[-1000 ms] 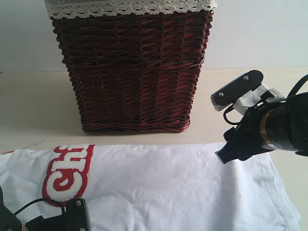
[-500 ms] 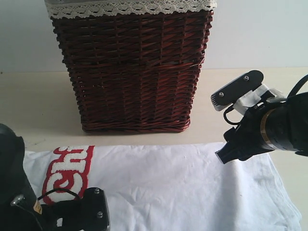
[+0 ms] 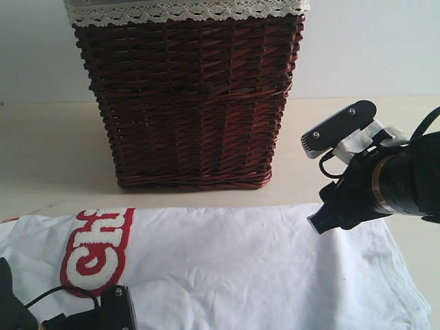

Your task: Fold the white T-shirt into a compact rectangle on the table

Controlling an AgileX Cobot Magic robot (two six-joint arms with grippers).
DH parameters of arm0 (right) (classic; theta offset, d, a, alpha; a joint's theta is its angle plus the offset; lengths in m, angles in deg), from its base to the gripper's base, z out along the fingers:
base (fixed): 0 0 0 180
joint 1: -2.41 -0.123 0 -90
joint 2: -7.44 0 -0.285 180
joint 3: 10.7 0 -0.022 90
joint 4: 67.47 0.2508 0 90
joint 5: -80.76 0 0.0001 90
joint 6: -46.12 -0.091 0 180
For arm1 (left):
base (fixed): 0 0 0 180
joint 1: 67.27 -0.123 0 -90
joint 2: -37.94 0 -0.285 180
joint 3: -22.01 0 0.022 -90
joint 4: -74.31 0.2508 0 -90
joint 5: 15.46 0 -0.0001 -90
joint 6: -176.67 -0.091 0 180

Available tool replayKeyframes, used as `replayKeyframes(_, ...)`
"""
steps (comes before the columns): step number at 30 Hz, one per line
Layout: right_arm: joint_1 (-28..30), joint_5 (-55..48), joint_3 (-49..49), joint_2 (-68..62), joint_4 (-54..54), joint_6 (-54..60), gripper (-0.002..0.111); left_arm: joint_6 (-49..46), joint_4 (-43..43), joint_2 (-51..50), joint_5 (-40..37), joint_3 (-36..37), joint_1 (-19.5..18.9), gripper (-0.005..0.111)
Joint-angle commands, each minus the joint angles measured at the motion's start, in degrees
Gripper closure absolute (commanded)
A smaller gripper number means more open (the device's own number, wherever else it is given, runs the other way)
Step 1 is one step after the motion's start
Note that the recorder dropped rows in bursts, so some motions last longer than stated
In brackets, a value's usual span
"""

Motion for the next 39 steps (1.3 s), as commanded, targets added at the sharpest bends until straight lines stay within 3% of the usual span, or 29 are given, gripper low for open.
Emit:
replayKeyframes(1, -0.02, 0.2, -0.3, 0.4, 0.14, 0.32, 0.047, -0.47, 3.76, -0.23, 11.49, 3.55, 4.88, 0.065)
replayKeyframes(6, -0.02, 0.2, -0.3, 0.4, 0.14, 0.32, 0.047, -0.47, 4.1, -0.35, 14.62, 4.8, 8.19, 0.106)
replayKeyframes(10, -0.02, 0.2, -0.3, 0.4, 0.14, 0.32, 0.047, -0.37, 5.56, -0.72, 13.83, 4.58, 8.19, 0.107)
replayKeyframes(16, -0.02, 0.2, -0.3, 0.4, 0.14, 0.32, 0.047, 0.04, 10.2, 2.42, 5.54, 0.58, 8.19, 0.107)
replayKeyframes(18, -0.02, 0.2, -0.3, 0.4, 0.14, 0.32, 0.047, 3.05, 16.77, 4.12, 4.3, -0.76, 8.01, 0.107)
replayKeyframes(23, -0.02, 0.2, -0.3, 0.4, 0.14, 0.22, 0.047, 21.12, 38.31, 6.91, 2.99, -2.18, 7.18, 0.107)
replayKeyframes(28, -0.02, 0.71, -0.3, 0.4, 0.14, 0.22, 0.047, 24.93, 46.76, 9.74, -0.57, -3.53, 5.85, 0.107)
replayKeyframes(35, -0.02, 1.34, -0.3, 0.4, 1.75, 0.22, 0.047, 18.94, 48.89, 13.02, -1.17, -10.68, 0.33, 0.107)
replayKeyframes(39, -0.02, 1.34, -0.3, 0.4, 2.19, 1.2, 0.047, 13.89, 49.31, 11.77, 7.68, -13.68, -7.14, 0.107)
